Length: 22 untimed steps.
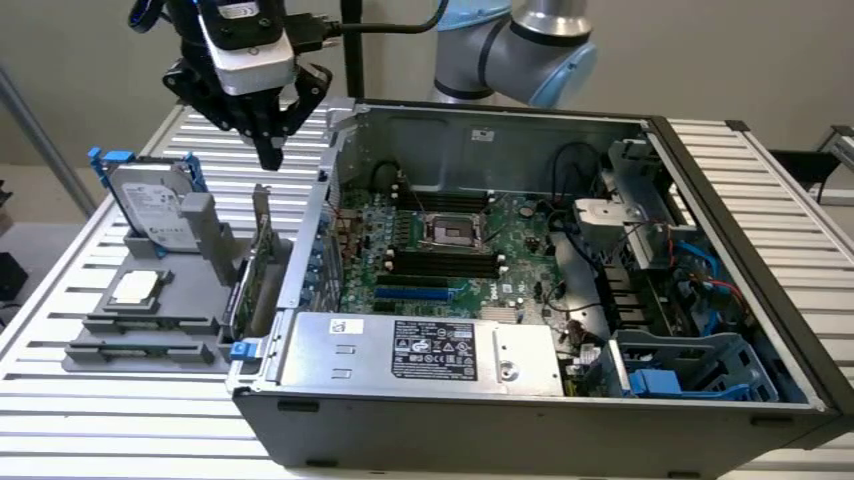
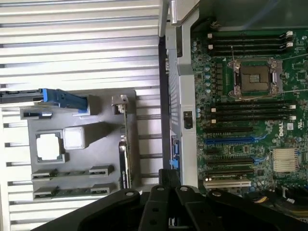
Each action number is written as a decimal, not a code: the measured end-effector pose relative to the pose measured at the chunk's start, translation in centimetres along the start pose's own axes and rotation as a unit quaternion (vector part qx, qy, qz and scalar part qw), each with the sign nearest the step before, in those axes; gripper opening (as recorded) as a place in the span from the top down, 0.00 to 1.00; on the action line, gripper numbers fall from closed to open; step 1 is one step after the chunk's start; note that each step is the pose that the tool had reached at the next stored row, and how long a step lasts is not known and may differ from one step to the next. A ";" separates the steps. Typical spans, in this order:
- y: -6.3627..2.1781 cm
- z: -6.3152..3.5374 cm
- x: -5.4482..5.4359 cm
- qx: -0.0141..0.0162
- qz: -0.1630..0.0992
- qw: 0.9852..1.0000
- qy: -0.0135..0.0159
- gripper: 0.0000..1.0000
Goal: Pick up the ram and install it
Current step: 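Reach for the ram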
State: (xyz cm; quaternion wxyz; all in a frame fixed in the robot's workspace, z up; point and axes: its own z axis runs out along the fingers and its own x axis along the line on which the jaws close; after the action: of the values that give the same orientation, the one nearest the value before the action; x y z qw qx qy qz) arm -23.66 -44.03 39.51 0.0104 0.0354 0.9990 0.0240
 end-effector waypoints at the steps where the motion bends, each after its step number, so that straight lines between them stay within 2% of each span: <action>1: -0.14 -0.01 0.4 0.000 0.000 1.000 0.000 0.89; 15: -1.37 -0.03 6.7 0.000 0.000 1.000 0.000 0.89; 22: -1.79 0.28 9.5 0.000 0.000 1.000 0.002 0.89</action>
State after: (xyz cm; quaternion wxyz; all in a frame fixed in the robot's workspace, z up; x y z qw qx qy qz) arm -33.28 -45.12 38.96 0.0084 0.0354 0.9991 0.0239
